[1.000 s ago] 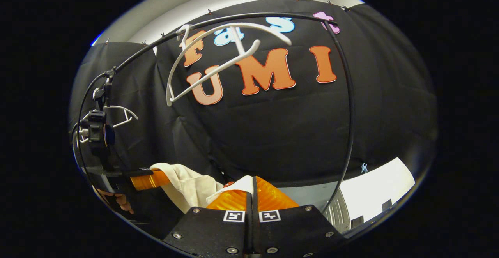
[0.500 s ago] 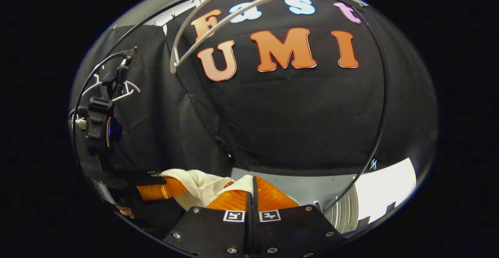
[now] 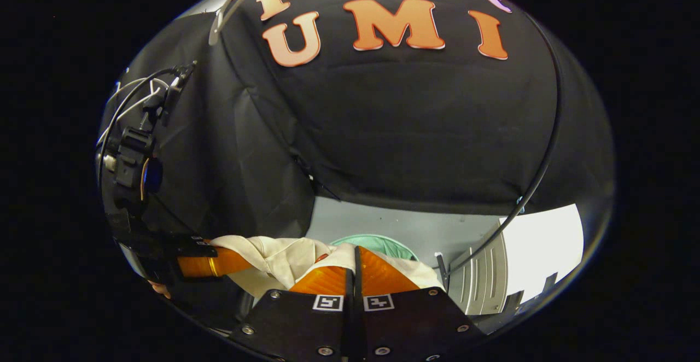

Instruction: Grasp the clothes on the hanger with both hands and then place them into the laundry hamper below.

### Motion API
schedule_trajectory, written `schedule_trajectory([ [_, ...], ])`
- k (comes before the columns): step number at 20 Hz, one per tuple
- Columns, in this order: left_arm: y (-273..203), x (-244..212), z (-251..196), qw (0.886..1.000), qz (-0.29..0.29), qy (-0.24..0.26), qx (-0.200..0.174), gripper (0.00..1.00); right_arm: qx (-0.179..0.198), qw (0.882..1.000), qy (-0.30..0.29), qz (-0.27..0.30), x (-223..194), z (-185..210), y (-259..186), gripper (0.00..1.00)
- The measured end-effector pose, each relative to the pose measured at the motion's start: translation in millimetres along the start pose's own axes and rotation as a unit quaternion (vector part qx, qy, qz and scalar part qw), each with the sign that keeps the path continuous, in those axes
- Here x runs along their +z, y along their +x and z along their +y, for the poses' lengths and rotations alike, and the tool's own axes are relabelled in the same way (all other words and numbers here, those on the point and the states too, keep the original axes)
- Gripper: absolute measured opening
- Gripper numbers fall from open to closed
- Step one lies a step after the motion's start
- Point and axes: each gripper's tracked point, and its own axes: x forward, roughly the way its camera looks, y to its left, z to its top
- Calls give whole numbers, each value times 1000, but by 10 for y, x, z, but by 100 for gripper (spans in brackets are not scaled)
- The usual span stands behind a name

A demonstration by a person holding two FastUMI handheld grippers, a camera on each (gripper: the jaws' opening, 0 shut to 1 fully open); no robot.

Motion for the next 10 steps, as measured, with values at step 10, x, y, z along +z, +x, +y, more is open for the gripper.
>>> schedule_trajectory([
  [10,739,-521,189,993,115,19,21,7,-49,992,15,112,-813,-290,747,0],
])
